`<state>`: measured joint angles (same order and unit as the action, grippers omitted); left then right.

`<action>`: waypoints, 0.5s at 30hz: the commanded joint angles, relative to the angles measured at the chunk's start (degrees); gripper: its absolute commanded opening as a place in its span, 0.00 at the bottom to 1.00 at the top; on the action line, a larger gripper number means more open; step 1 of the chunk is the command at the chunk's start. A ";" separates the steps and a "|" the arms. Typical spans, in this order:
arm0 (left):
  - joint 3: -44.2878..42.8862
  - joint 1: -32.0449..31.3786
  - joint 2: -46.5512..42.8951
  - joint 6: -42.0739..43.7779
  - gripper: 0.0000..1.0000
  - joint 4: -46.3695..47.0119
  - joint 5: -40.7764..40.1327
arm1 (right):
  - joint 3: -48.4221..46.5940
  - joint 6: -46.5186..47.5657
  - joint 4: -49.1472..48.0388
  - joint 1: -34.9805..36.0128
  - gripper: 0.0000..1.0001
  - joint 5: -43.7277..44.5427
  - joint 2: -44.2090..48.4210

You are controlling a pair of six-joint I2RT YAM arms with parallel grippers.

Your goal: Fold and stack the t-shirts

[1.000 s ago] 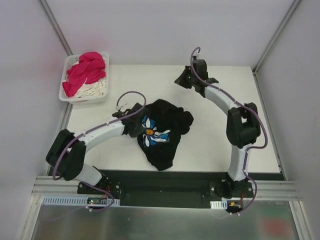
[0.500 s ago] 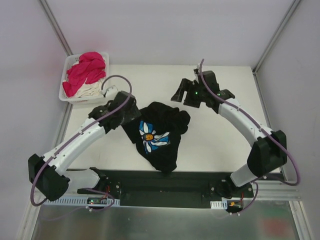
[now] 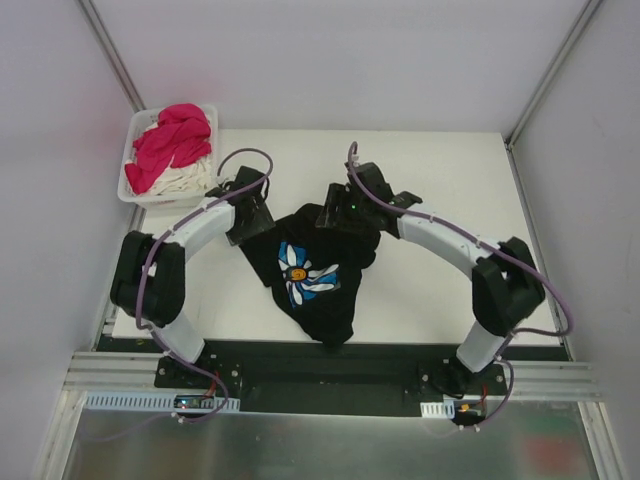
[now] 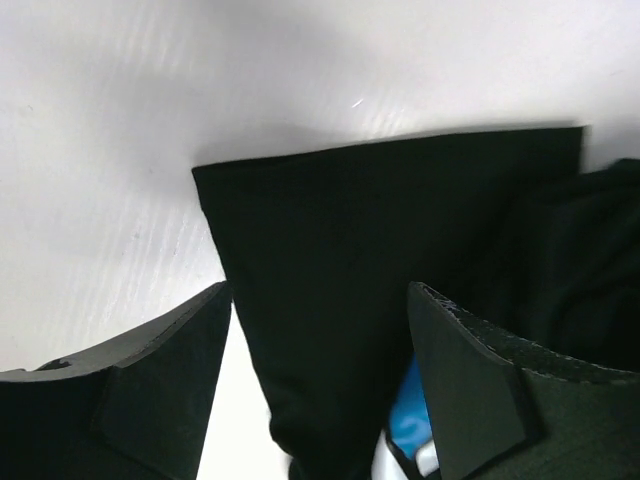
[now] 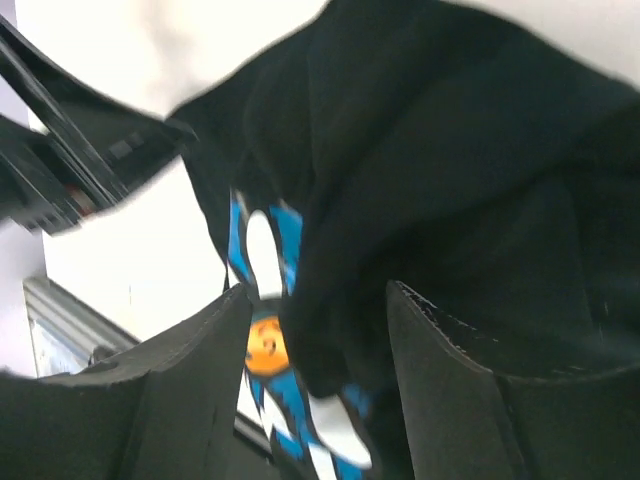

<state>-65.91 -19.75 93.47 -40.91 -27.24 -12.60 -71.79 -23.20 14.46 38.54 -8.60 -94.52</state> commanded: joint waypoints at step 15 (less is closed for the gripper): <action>7.20 1.55 7.43 -9.54 0.40 -0.44 -1.20 | -21.54 2.72 7.78 -0.05 0.01 10.18 -12.98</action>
<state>-60.18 -19.00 99.31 -47.00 -27.11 -12.69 -88.53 -21.87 20.18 39.20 -2.00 -108.49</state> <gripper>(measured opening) 0.496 0.063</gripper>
